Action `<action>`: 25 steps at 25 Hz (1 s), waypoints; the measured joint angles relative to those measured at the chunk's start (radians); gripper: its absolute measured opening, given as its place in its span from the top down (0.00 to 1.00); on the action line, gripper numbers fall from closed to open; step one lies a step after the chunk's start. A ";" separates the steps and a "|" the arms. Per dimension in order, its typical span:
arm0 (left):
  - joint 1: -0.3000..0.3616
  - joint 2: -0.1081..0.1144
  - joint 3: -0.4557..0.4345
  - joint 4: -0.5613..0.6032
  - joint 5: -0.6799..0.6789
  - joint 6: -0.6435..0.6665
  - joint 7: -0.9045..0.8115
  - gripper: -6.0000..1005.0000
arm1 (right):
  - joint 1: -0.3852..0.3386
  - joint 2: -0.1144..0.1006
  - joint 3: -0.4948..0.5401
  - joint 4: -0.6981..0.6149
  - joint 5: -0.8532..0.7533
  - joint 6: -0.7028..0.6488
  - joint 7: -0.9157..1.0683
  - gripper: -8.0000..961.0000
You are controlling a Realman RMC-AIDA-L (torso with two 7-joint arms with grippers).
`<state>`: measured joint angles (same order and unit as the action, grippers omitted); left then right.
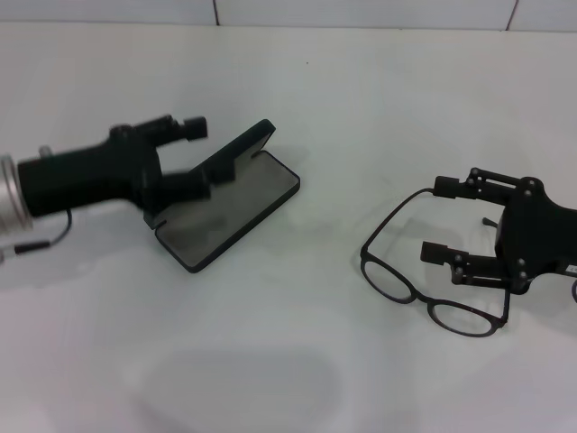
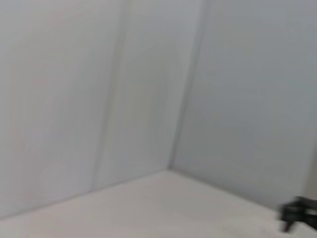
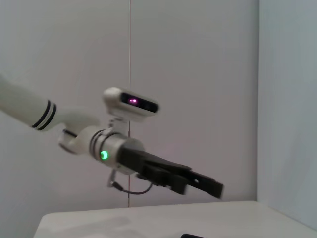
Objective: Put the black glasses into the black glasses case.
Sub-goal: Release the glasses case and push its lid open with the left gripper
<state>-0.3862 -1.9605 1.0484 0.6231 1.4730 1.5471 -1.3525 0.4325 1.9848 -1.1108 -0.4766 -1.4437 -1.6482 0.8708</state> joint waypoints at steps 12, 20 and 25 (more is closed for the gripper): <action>-0.038 -0.090 -0.011 0.313 0.530 -0.245 -0.464 0.13 | -0.013 -0.006 -0.003 0.000 -0.004 -0.004 -0.001 0.22; -0.044 -0.127 0.001 0.370 0.653 -0.307 -0.512 0.16 | -0.019 -0.001 -0.003 -0.001 -0.003 -0.005 -0.001 0.22; -0.044 -0.125 0.000 0.371 0.648 -0.304 -0.512 0.26 | -0.025 0.001 -0.003 -0.001 -0.003 -0.006 -0.001 0.22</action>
<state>-0.4299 -2.0853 1.0487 0.9938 2.1211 1.2430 -1.8642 0.4072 1.9859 -1.1136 -0.4774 -1.4470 -1.6543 0.8696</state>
